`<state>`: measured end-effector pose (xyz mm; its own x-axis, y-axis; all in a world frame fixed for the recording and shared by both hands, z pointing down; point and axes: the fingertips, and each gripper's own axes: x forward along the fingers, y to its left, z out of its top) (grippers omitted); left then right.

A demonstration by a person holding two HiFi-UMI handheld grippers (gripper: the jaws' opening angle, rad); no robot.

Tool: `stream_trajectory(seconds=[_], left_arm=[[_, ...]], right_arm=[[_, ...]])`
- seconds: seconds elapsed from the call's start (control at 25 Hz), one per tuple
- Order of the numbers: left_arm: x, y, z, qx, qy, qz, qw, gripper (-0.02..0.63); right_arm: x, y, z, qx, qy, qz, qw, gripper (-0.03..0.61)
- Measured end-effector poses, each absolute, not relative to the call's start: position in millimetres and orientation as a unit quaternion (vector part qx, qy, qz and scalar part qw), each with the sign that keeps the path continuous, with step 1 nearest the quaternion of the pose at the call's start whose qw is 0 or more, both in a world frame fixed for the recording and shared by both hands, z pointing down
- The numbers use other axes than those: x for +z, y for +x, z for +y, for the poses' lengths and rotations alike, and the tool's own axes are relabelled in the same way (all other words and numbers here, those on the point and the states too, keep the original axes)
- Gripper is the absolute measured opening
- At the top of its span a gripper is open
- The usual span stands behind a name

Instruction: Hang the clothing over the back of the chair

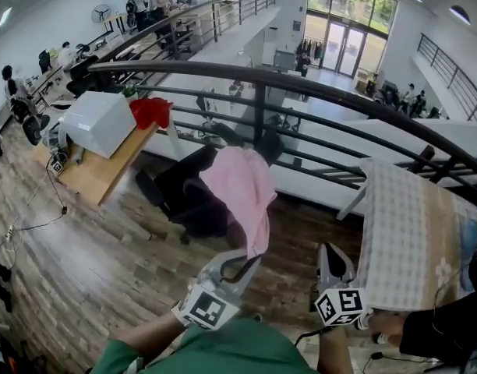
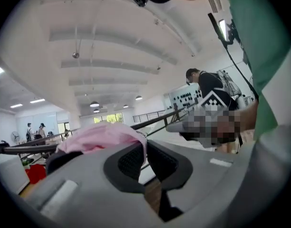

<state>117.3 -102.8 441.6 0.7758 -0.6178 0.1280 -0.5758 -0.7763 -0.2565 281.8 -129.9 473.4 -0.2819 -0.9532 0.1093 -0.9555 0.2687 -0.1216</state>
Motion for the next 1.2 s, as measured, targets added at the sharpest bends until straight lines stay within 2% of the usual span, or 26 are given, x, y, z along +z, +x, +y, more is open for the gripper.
stream_trajectory(seconds=[0.28, 0.52, 0.56, 0.6, 0.64, 0.68, 0.92, 1.04, 1.2], left_arm=[[542, 90, -145, -0.163, -0.916, 0.364, -0.033, 0.026], [573, 64, -175, -0.144, -0.895, 0.406, -0.117, 0.026], [578, 62, -177, -0.144, -0.893, 0.406, -0.132, 0.049], [583, 60, -179, -0.146, -0.891, 0.404, -0.148, 0.139], [587, 60, -179, -0.149, -0.889, 0.401, -0.162, 0.187], [590, 59, -180, -0.151, -0.889, 0.398, -0.170, 0.206], [587, 41, -182, -0.161, -0.886, 0.404, -0.163, 0.218], [590, 14, -186, -0.171, -0.865, 0.439, -0.172, 0.249], [588, -29, -190, -0.169, -0.848, 0.472, -0.172, 0.252]], right_arm=[[475, 280, -149, 0.085, 0.597, -0.798, 0.017, 0.003], [487, 284, -150, 0.099, 0.609, -0.787, 0.028, 0.003], [487, 283, -151, 0.099, 0.610, -0.786, 0.029, 0.003], [487, 282, -151, 0.099, 0.611, -0.785, 0.029, 0.003], [486, 282, -152, 0.099, 0.612, -0.784, 0.030, 0.003], [485, 282, -153, 0.098, 0.613, -0.784, 0.030, 0.003], [482, 268, -162, 0.099, 0.612, -0.784, 0.025, 0.003], [479, 254, -168, 0.099, 0.604, -0.790, 0.022, 0.003], [479, 228, -179, 0.099, 0.591, -0.800, 0.019, 0.003]])
